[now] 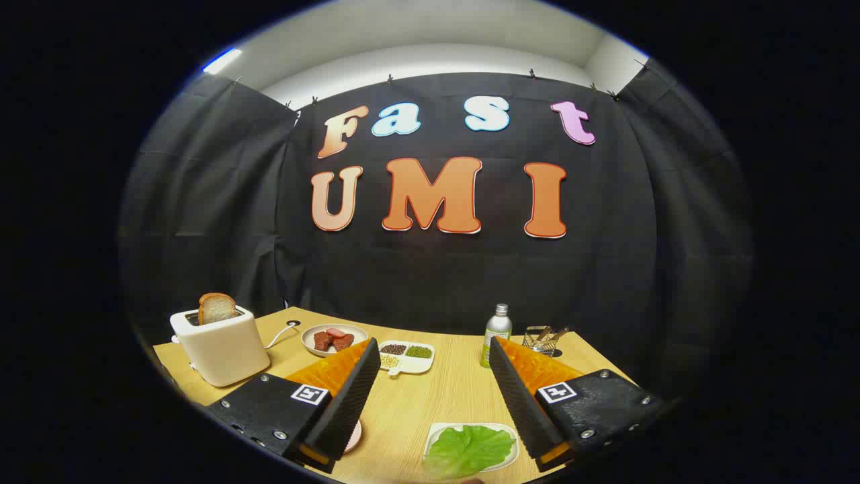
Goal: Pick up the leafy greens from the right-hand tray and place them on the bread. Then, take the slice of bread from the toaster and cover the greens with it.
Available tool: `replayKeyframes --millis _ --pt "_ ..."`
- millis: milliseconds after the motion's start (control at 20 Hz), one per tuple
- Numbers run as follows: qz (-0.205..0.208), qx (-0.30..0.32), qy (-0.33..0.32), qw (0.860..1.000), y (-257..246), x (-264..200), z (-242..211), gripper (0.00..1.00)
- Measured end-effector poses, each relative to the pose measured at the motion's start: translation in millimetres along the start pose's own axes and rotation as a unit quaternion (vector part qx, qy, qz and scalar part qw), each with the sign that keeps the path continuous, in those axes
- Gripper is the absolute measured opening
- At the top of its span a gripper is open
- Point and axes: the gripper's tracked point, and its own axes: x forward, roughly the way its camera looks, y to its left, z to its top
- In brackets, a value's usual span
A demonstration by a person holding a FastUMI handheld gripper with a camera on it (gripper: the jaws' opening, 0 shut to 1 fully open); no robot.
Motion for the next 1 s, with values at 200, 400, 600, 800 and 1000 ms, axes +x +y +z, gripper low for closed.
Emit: replayKeyframes --millis 200,400,600,800,1000 --pt "-0.006 -0.005 0.002 1.000 -3.9 2.7 -4.1 0.98" --pt "-0.007 -0.005 0.006 1.000 -6.5 3.4 -8.6 0.98" --pt "-0.005 -0.002 0.012 1.000 -9.5 5.9 -16.4 0.98" --pt "-0.001 0.006 0.021 1.000 -11.5 6.4 -24.3 0.98" --pt "-0.002 0.011 0.023 1.000 -15.4 7.1 -25.9 0.98"
